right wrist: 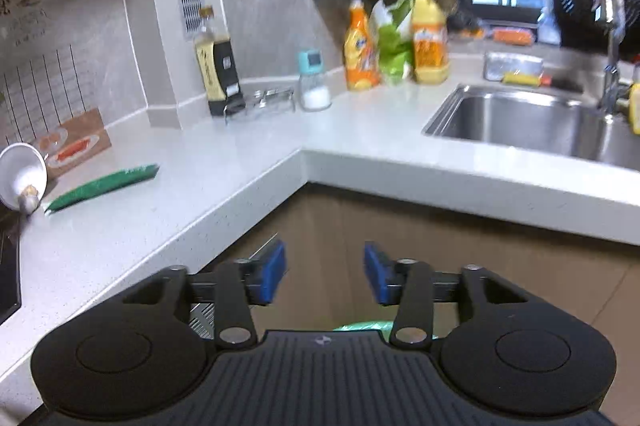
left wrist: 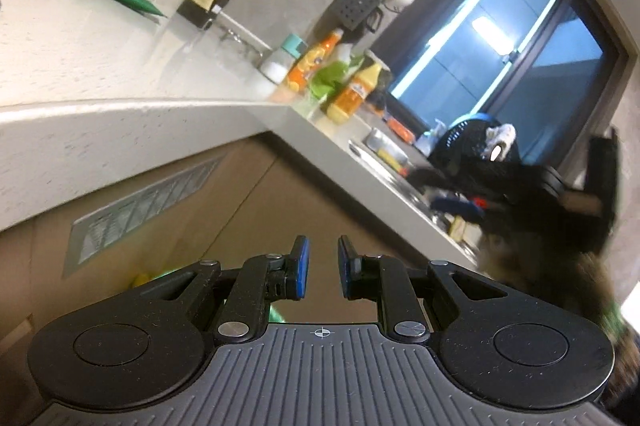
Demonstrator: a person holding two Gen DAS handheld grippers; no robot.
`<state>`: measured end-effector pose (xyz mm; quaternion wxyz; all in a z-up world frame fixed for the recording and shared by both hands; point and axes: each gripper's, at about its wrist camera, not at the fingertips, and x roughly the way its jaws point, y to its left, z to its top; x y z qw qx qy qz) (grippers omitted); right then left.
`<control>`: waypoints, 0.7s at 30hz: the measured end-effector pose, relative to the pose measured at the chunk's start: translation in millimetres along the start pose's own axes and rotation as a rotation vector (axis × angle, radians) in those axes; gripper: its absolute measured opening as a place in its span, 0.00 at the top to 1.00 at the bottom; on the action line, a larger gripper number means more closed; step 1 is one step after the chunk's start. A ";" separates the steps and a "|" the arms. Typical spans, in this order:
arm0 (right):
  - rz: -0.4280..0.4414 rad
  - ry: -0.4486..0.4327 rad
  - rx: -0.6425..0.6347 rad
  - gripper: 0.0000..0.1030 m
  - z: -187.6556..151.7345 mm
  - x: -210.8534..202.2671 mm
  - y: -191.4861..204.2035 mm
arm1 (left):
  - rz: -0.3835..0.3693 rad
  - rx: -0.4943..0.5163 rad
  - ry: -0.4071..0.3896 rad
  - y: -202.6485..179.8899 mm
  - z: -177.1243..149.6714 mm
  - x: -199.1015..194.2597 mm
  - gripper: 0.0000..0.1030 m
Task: Collect trash
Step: 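Raise both grippers from the bin up to the counter by the stove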
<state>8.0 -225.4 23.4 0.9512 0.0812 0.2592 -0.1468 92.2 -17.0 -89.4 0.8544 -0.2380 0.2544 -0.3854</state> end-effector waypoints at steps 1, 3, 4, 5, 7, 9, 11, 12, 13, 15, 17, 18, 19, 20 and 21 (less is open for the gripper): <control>-0.008 0.001 -0.009 0.52 -5.6 5.3 -1.8 | 0.013 0.006 -0.011 2.1 2.3 5.7 0.82; -0.019 0.008 -0.038 0.52 -11.4 8.1 -10.5 | 0.028 0.018 -0.035 5.0 7.6 20.2 0.82; -0.024 0.010 -0.059 0.52 -15.6 13.2 -15.3 | 0.029 0.029 -0.046 5.6 10.4 27.8 0.82; -0.024 0.012 -0.085 0.52 -21.0 18.0 -19.5 | 0.029 0.038 -0.055 6.4 11.8 34.7 0.82; -0.018 0.024 -0.148 0.52 -32.0 41.1 -26.0 | 0.038 0.052 -0.058 7.0 14.8 56.2 0.82; 0.007 0.053 -0.207 0.52 -39.5 68.1 -32.7 | 0.049 0.062 -0.036 6.8 16.8 75.5 0.82; 0.052 0.083 -0.274 0.52 -45.2 98.0 -37.3 | 0.085 0.109 0.008 1.5 21.6 98.9 0.82; 0.065 0.091 -0.317 0.52 -48.3 114.7 -39.4 | 0.113 0.140 0.036 -3.0 25.2 110.7 0.82; 0.084 0.096 -0.354 0.52 -50.7 126.0 -40.3 | 0.141 0.168 0.064 -8.4 29.5 123.0 0.82; 0.164 0.105 -0.419 0.52 -53.9 147.4 -47.8 | 0.190 0.193 0.121 -16.8 38.4 146.0 0.82; 0.258 0.122 -0.445 0.52 -53.6 159.2 -58.0 | 0.249 0.214 0.192 -26.8 53.0 170.4 0.82; 0.306 0.132 -0.453 0.52 -51.7 164.1 -64.0 | 0.292 0.219 0.212 -31.4 62.0 180.3 0.82; 0.337 0.134 -0.461 0.53 -49.0 166.3 -68.9 | 0.328 0.212 0.220 -34.4 71.8 187.8 0.82; 0.360 0.129 -0.466 0.53 -45.1 167.7 -73.7 | 0.353 0.180 0.214 -36.2 84.2 193.9 0.82; 0.379 0.123 -0.462 0.53 -40.0 169.1 -78.7 | 0.348 0.118 0.198 -33.2 93.5 195.9 0.82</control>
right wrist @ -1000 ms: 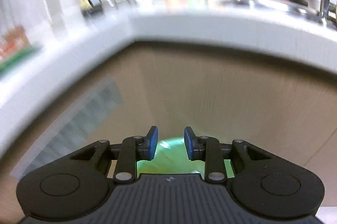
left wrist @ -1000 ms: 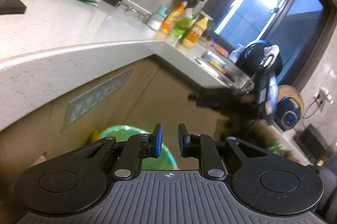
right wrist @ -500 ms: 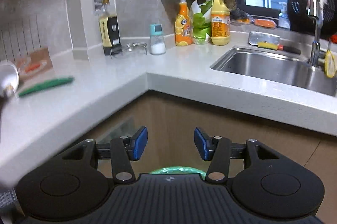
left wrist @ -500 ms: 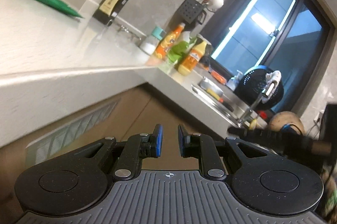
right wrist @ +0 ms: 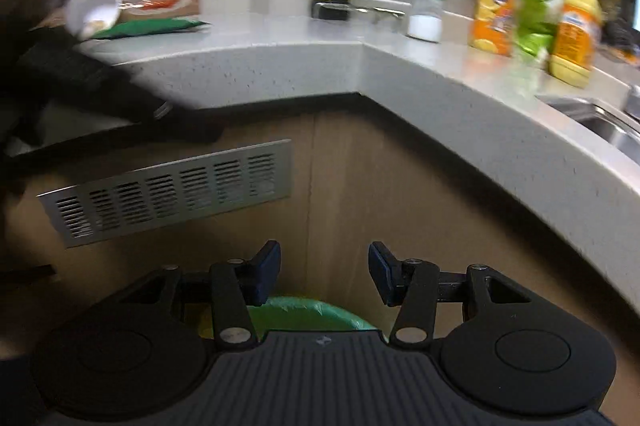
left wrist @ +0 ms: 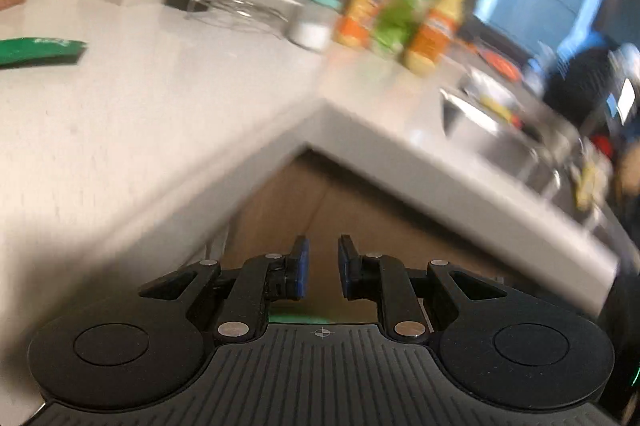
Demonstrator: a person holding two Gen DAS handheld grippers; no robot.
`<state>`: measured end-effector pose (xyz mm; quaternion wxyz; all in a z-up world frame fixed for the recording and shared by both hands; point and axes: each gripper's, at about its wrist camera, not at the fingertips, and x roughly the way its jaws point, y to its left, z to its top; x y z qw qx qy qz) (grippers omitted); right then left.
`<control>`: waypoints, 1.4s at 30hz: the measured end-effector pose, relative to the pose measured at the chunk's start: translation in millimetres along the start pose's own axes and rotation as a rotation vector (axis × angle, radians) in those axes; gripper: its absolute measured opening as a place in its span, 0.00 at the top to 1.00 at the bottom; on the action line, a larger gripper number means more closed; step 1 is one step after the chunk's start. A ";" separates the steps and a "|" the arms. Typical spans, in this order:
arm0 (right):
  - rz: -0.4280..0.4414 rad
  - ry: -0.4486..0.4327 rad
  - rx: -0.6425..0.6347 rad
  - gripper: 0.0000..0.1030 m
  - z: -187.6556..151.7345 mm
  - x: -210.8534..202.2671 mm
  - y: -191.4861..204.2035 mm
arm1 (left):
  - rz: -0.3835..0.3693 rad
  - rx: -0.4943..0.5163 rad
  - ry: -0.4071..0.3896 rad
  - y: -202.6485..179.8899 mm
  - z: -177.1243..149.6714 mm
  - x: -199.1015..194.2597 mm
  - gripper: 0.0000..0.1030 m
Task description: Collect trash
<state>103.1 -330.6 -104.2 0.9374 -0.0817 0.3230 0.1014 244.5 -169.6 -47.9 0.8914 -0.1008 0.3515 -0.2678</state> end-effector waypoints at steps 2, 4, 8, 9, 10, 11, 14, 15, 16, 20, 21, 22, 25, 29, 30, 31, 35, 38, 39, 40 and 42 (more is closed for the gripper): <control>0.026 -0.001 0.062 0.53 7.4 -2.3 -12.6 | -0.041 -0.251 0.036 20.6 8.3 4.1 0.80; 0.043 0.013 0.154 0.53 18.1 -3.1 -23.7 | -0.010 -0.342 0.059 31.9 4.3 2.7 0.80; -0.010 0.096 0.172 0.53 29.6 8.1 -18.8 | 0.064 -0.386 0.062 53.0 -13.1 -2.3 0.80; 0.009 0.131 0.184 0.53 31.4 11.0 -17.8 | 0.084 -0.413 0.061 57.4 -13.9 -6.5 0.80; 0.027 0.154 0.199 0.53 33.6 11.7 -17.8 | 0.114 -0.434 0.052 61.1 -13.6 -15.1 0.80; 0.040 0.174 0.212 0.53 38.8 11.4 -18.5 | 0.130 -0.437 0.034 61.1 -8.0 -23.3 0.80; 0.061 0.197 0.232 0.53 64.1 9.2 -22.3 | 0.119 -0.426 -0.053 59.2 9.4 -63.9 0.83; 0.071 0.193 0.234 0.53 76.8 7.9 -22.5 | 0.126 -0.408 -0.085 57.0 14.3 -78.7 0.83; 0.075 0.184 0.225 0.53 87.5 5.9 -21.8 | 0.136 -0.397 -0.102 55.6 18.6 -87.6 0.83; 0.088 0.113 0.113 0.53 134.9 -2.2 -1.0 | 0.278 -0.389 -0.100 47.4 36.3 -119.2 0.83; 0.100 0.086 0.089 0.53 149.1 -5.0 6.1 | 0.329 -0.372 -0.088 42.6 42.4 -126.3 0.83; 0.117 0.064 0.078 0.53 160.0 -8.9 11.6 | 0.373 -0.353 -0.081 38.7 47.4 -133.2 0.83; 0.194 0.007 0.085 0.52 204.9 -17.8 28.0 | 0.548 -0.294 -0.043 29.9 61.6 -153.5 0.83; 0.255 -0.050 0.101 0.52 262.5 -33.1 51.4 | 0.619 -0.276 -0.054 27.8 72.9 -173.5 0.83; 0.259 -0.054 0.094 0.51 273.1 -36.4 56.8 | 0.623 -0.280 -0.063 28.0 74.6 -179.3 0.83; 0.273 -0.060 0.093 0.51 284.6 -40.1 62.5 | 0.629 -0.276 -0.074 25.6 77.7 -185.3 0.83; 0.342 -0.093 0.077 0.45 320.5 -52.3 82.8 | 0.653 -0.258 -0.122 11.8 90.5 -207.8 0.83; 0.373 -0.071 0.080 0.44 332.8 -49.1 99.2 | 0.671 -0.234 -0.138 -0.5 99.7 -217.3 0.83; 0.394 -0.053 0.085 0.44 334.8 -46.1 103.5 | 0.673 -0.228 -0.140 -2.7 101.0 -221.4 0.83; 0.415 -0.038 0.085 0.44 336.6 -42.9 107.9 | 0.674 -0.224 -0.142 -4.9 101.7 -224.5 0.83; 0.426 -0.023 0.071 0.44 339.4 -34.0 117.9 | 0.675 -0.221 -0.138 -4.2 102.8 -226.6 0.83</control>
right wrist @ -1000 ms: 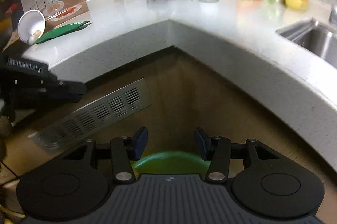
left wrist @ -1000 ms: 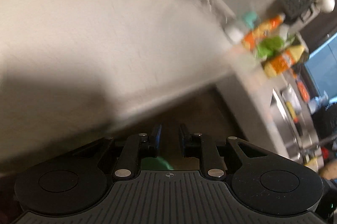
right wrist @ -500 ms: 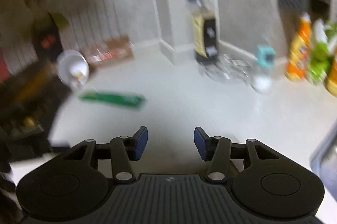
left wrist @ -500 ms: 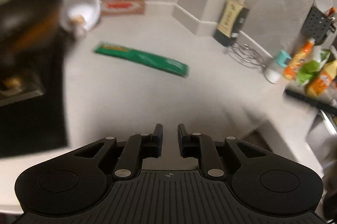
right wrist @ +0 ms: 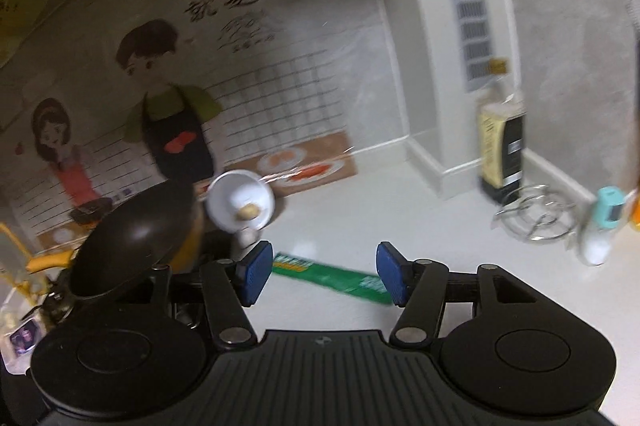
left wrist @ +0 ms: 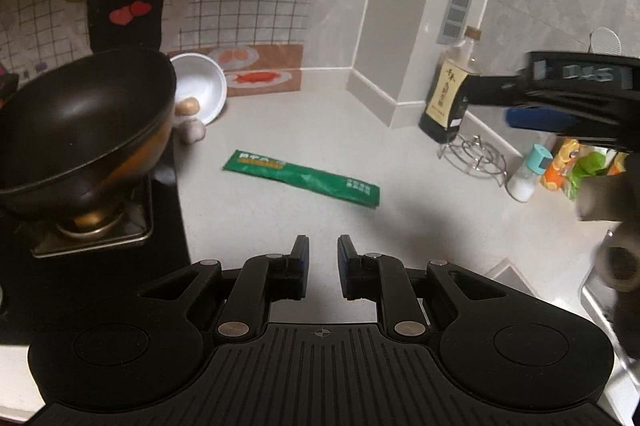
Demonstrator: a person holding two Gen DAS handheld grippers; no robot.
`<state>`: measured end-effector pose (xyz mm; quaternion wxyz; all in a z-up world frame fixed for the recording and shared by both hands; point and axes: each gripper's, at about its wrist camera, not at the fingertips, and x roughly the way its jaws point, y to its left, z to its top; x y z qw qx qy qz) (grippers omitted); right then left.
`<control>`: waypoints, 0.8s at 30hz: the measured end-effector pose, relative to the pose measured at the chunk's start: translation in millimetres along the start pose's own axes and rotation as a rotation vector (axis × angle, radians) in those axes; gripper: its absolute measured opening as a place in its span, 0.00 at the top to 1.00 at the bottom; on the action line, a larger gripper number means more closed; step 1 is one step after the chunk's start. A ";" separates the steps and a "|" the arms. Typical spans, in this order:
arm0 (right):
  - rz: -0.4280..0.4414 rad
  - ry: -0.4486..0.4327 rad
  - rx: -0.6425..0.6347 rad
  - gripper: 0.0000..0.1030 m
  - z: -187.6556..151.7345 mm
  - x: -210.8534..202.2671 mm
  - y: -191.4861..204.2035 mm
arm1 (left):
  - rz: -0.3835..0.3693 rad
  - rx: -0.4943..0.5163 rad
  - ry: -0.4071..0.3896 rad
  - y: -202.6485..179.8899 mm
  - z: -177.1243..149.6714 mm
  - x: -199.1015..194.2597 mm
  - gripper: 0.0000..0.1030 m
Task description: Collect trash
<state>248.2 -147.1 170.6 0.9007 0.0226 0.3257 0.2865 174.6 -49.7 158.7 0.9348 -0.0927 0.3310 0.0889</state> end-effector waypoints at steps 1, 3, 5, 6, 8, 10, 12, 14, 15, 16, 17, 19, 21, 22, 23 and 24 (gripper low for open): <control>-0.006 0.005 -0.010 0.44 -1.0 4.1 4.5 | 0.001 -0.002 0.005 2.6 1.3 2.2 0.83; -0.010 0.026 -0.034 0.44 -0.3 20.4 10.3 | -0.002 -0.012 0.017 9.8 2.9 11.0 0.83; -0.003 0.046 -0.058 0.44 1.1 36.2 16.5 | -0.019 -0.031 0.025 20.3 3.6 24.2 0.83; -0.001 0.056 -0.070 0.44 3.6 48.2 20.6 | -0.043 -0.043 0.024 26.8 3.7 31.8 0.83; 0.002 0.078 -0.081 0.44 7.7 69.9 28.2 | -0.113 -0.073 -0.002 39.9 0.9 47.9 0.83; 0.018 0.114 -0.094 0.44 15.1 104.8 40.2 | -0.166 -0.116 -0.018 51.9 -4.3 64.7 0.83; 0.037 0.165 -0.087 0.44 22.4 149.5 54.4 | -0.205 -0.151 -0.017 61.4 -10.3 78.6 0.83; 0.059 0.206 -0.075 0.44 27.1 199.5 70.0 | -0.214 -0.164 -0.018 70.4 -16.9 93.2 0.83; 0.064 0.224 -0.074 0.44 27.6 226.1 79.0 | -0.217 -0.175 -0.014 75.5 -20.0 101.6 0.83; 0.079 0.242 -0.083 0.44 29.2 254.1 82.3 | -0.225 -0.189 -0.005 79.3 -21.6 108.4 0.83; 0.092 0.252 -0.097 0.44 28.8 278.1 86.3 | -0.236 -0.209 0.012 85.5 -22.6 117.7 0.83; 0.103 0.268 -0.154 0.44 27.3 327.3 100.9 | -0.239 -0.224 0.028 94.8 -20.5 128.7 0.83; 0.103 0.267 -0.206 0.44 26.8 370.5 116.4 | -0.234 -0.217 0.027 100.6 -16.7 135.1 0.83; 0.102 0.268 -0.215 0.44 28.5 388.2 121.4 | -0.238 -0.211 0.029 103.3 -14.8 137.3 0.83; 0.091 0.268 -0.214 0.44 30.5 408.7 126.5 | -0.245 -0.204 0.034 105.0 -12.4 140.2 0.83; 0.078 0.269 -0.202 0.44 33.3 430.2 130.6 | -0.252 -0.199 0.041 105.9 -11.2 142.0 0.83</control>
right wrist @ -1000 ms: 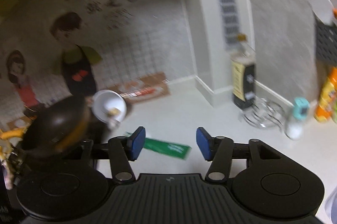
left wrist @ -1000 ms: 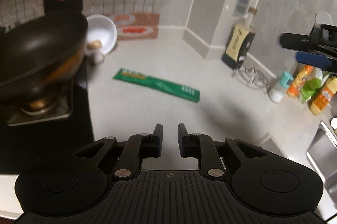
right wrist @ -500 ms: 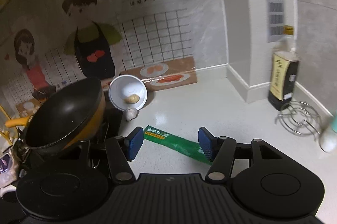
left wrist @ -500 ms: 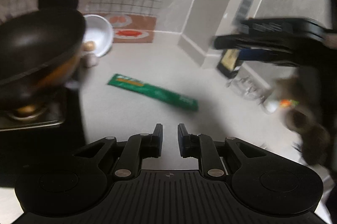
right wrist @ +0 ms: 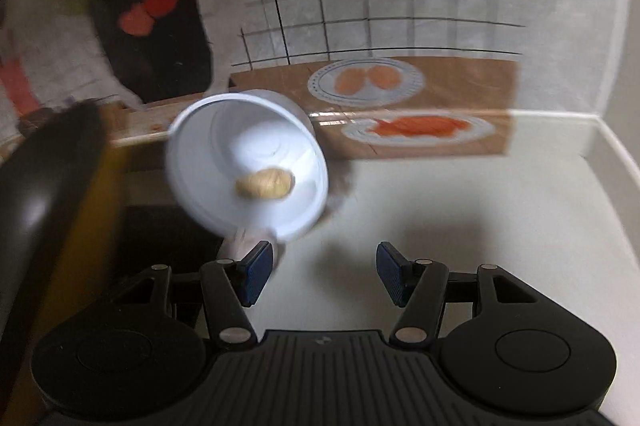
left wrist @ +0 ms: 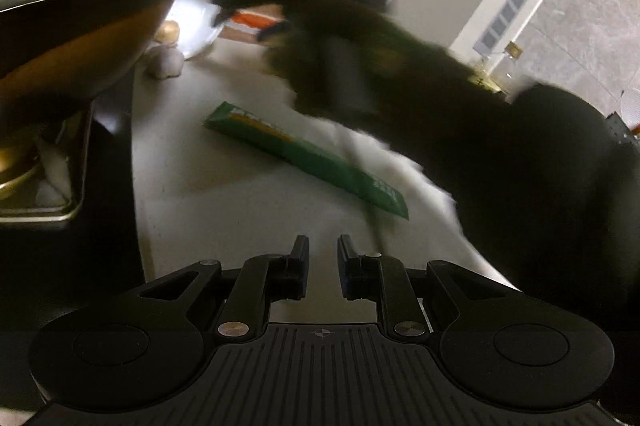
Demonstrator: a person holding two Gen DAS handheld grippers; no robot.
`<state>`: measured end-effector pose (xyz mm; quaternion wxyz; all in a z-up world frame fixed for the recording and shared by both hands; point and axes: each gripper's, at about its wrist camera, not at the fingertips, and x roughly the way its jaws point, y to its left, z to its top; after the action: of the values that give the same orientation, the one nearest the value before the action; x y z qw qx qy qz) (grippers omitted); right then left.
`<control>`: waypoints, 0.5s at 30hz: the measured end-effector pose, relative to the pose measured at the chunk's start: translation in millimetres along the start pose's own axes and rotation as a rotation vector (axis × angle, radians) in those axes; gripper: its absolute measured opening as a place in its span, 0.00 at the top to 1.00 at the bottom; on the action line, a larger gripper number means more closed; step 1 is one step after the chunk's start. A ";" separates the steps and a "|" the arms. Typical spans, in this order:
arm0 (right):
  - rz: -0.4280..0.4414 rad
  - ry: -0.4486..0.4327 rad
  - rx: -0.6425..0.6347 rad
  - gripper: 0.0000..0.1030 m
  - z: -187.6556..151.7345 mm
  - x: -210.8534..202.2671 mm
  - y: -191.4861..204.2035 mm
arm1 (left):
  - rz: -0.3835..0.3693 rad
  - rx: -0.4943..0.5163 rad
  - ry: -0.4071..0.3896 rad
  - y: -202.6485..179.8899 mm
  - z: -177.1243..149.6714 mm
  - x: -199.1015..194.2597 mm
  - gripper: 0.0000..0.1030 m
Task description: Collect trash
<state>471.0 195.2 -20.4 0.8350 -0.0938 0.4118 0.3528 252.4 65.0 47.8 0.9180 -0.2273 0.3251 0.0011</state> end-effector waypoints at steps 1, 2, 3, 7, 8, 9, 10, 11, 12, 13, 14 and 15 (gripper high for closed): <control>-0.005 0.006 0.017 0.44 7.0 15.6 0.1 | -0.009 0.006 0.011 0.4 1.9 2.4 0.83; -0.006 0.011 0.046 0.44 14.3 31.6 0.2 | -0.016 0.015 0.023 0.2 3.7 5.8 0.83; -0.006 0.014 0.076 0.45 19.8 43.6 -1.5 | -0.019 0.021 0.031 1.0 5.6 9.0 0.83; 0.065 0.091 0.158 0.92 30.3 67.7 -13.5 | -0.025 0.012 0.041 4.3 13.8 15.4 0.83; 0.067 0.088 0.160 0.93 28.2 60.8 -16.8 | -0.027 0.001 0.039 5.8 16.1 14.9 0.83; 0.059 0.088 0.151 0.93 25.4 52.7 -19.3 | -0.028 -0.011 0.039 7.3 17.3 14.1 0.83; 0.046 0.090 0.131 0.93 21.3 42.5 -21.6 | -0.030 -0.021 0.039 8.6 19.3 13.4 0.83; 0.032 0.095 0.105 0.93 15.7 30.7 -24.9 | -0.032 -0.028 0.036 9.5 20.9 12.4 0.83; -0.002 0.108 0.081 0.93 8.3 15.9 -31.6 | -0.033 -0.034 0.031 10.5 21.9 11.7 0.83; -0.026 0.121 0.074 0.93 1.0 3.6 -39.8 | -0.032 -0.040 0.027 10.9 21.9 10.2 0.83; -0.041 0.139 0.077 0.93 -7.7 -9.4 -50.2 | -0.028 -0.050 0.021 11.8 21.2 8.8 0.83; -0.055 0.157 0.088 0.94 -17.6 -24.0 -62.1 | -0.023 -0.059 0.019 13.0 22.0 9.4 0.83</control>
<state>491.6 129.5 -21.9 0.8130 -0.0955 0.4882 0.3026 271.0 84.5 51.9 0.9077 -0.2579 0.3310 -0.0019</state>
